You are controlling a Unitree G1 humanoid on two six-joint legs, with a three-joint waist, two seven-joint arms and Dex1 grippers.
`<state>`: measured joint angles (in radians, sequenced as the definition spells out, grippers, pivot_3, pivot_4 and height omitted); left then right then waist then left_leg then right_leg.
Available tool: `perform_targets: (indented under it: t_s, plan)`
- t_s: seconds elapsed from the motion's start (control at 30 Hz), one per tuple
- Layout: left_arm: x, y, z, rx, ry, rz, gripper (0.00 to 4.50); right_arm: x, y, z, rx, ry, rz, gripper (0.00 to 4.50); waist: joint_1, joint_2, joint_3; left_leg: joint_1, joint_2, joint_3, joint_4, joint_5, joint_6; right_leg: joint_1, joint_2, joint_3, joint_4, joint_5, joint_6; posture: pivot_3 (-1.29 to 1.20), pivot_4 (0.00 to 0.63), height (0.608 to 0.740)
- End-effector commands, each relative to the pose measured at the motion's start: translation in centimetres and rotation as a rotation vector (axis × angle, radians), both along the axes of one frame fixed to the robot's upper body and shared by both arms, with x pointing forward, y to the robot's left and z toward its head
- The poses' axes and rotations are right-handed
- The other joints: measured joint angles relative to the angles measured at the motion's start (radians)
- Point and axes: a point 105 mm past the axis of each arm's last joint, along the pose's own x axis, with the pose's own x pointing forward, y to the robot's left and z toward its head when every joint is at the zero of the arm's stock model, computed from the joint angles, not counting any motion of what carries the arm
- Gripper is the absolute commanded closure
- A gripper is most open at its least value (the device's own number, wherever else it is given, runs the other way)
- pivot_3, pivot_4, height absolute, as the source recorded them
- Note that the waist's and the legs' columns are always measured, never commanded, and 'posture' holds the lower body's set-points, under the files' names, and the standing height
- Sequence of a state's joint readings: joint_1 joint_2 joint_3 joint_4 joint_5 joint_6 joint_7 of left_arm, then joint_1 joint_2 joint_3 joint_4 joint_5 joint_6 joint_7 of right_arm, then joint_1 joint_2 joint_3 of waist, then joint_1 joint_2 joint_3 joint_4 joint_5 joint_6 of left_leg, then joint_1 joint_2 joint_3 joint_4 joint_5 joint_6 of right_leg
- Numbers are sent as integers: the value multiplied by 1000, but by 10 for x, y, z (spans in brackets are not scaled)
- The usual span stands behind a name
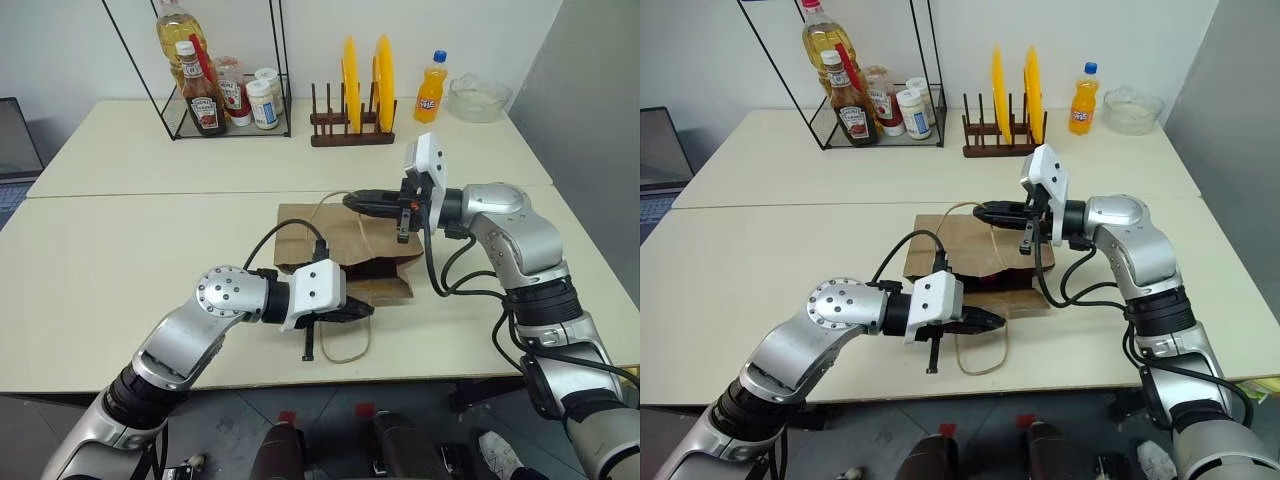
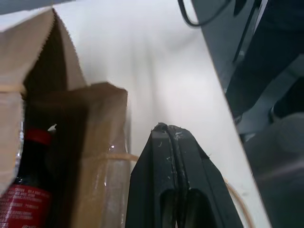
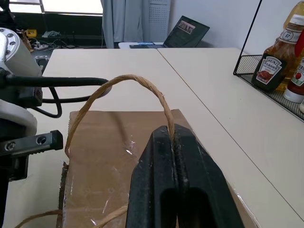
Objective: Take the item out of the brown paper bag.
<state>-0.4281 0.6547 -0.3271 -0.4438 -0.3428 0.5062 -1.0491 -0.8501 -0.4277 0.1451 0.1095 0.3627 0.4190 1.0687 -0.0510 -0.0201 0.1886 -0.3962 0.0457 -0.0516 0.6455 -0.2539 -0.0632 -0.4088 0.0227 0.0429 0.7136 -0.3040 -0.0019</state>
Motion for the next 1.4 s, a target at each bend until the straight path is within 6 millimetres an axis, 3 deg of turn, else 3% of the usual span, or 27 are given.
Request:
perform_targets:
  t_s: [0.03,0.17,0.37,0.5,0.7,0.83,0.97,1.33,1.4]
  plan:
    - [-14,1,3,-25,94,-51,4487,-5,3,12,3,-62,21,4500,0,0,0,0,0,0,0,0,0,0,0,0,0,0,0,0,150,740]
    - [-20,2,-3,-22,167,-69,4487,-5,3,11,1,-61,22,4500,0,0,0,0,0,0,0,0,0,0,0,0,0,0,0,0,150,740]
    - [7,1,-15,-20,107,56,4487,-5,3,10,-2,-60,23,4500,1,0,0,0,0,0,0,0,0,0,0,0,0,0,0,0,150,740]
    - [14,3,-21,0,108,86,4487,-5,3,10,-4,-60,23,4500,0,0,0,0,0,0,0,0,0,0,0,0,0,0,0,0,150,740]
    - [35,-6,-7,-96,49,203,4487,-6,3,10,-6,-61,24,4500,3,0,0,0,-1,-1,1,0,0,0,0,-1,0,0,0,0,150,740]
    - [35,-11,0,-154,94,237,4487,-7,2,9,-9,-64,24,4500,2,0,0,0,0,0,0,0,0,0,0,0,0,0,0,0,150,740]
    - [35,-12,2,-183,139,268,3667,-6,2,8,-12,-65,23,4500,2,0,0,0,0,-1,0,0,0,0,-1,-1,0,0,0,0,150,740]
    - [59,-6,-1,-169,102,427,152,-7,3,8,-17,-69,30,4500,3,0,0,0,-1,-1,0,0,0,1,-1,-1,0,0,0,0,150,740]
    - [64,-6,0,-178,91,461,32,-8,3,8,-19,-68,31,4500,3,0,0,0,-1,-1,1,0,0,1,-1,-1,0,0,0,0,150,740]
